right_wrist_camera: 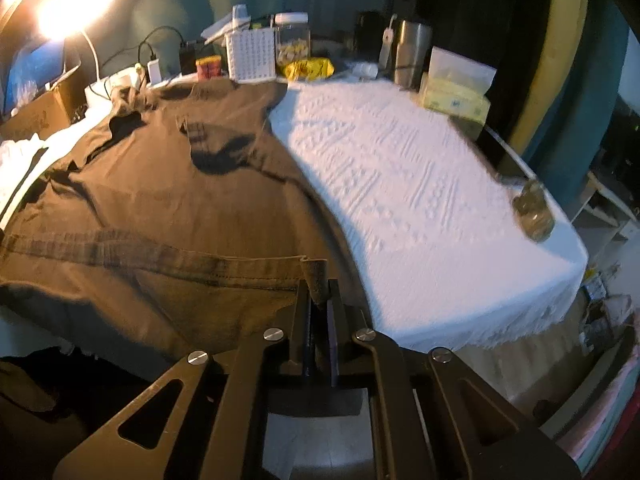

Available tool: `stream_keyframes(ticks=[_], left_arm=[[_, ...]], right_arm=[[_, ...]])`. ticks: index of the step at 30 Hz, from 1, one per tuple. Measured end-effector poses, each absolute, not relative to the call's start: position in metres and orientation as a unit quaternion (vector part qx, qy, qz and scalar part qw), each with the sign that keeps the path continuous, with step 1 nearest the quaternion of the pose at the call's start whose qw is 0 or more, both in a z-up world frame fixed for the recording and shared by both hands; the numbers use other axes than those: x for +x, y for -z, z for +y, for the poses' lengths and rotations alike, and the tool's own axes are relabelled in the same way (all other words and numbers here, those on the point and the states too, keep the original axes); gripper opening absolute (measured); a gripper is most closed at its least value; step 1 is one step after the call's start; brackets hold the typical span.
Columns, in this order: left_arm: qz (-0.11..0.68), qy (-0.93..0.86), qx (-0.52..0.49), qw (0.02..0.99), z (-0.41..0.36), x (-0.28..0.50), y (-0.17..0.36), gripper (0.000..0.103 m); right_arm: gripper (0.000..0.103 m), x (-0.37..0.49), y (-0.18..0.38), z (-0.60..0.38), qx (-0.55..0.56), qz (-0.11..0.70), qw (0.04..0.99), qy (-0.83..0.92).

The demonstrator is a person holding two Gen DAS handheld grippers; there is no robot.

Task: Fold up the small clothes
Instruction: 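Grasp the hem with the right gripper while the left gripper grasps the hem, then lift the hem with both grippers and carry it over toward the collar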

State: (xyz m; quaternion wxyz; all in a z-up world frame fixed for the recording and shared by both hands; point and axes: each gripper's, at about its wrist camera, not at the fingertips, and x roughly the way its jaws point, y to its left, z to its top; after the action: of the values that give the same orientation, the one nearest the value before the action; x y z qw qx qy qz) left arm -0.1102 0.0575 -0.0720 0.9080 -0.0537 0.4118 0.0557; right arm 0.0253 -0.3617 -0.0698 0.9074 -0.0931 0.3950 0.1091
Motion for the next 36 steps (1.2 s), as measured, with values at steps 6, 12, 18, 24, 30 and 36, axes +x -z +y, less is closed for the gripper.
stream_keyframes(ticks=[6, 12, 18, 24, 30, 36], left_arm=[[0.382, -0.048, -0.053, 0.921, 0.06, -0.105, 0.046, 0.002], [0.353, -0.059, -0.051, 0.932, 0.069, -0.101, 0.025, 0.002], [0.327, -0.069, -0.059, 0.941, 0.075, -0.097, 0.01, 0.002], [0.297, -0.076, -0.051, 0.95, 0.074, -0.092, -0.012, 0.002], [0.273, -0.091, -0.046, 0.957, 0.074, -0.081, -0.031, 0.002], [0.259, -0.104, -0.04, 0.959, 0.074, -0.064, -0.045, 0.002]], right_arm=[[0.007, 0.027, 0.044, -0.358, -0.095, 0.372, 0.916, -0.112], [0.007, 0.031, 0.027, -0.352, -0.098, 0.356, 0.922, -0.114], [0.007, 0.036, 0.009, -0.354, -0.09, 0.338, 0.929, -0.118], [0.007, 0.042, -0.007, -0.357, -0.081, 0.32, 0.935, -0.127], [0.007, 0.058, -0.02, -0.357, -0.079, 0.301, 0.94, -0.141], [0.007, 0.081, -0.03, -0.357, -0.072, 0.287, 0.942, -0.16]])
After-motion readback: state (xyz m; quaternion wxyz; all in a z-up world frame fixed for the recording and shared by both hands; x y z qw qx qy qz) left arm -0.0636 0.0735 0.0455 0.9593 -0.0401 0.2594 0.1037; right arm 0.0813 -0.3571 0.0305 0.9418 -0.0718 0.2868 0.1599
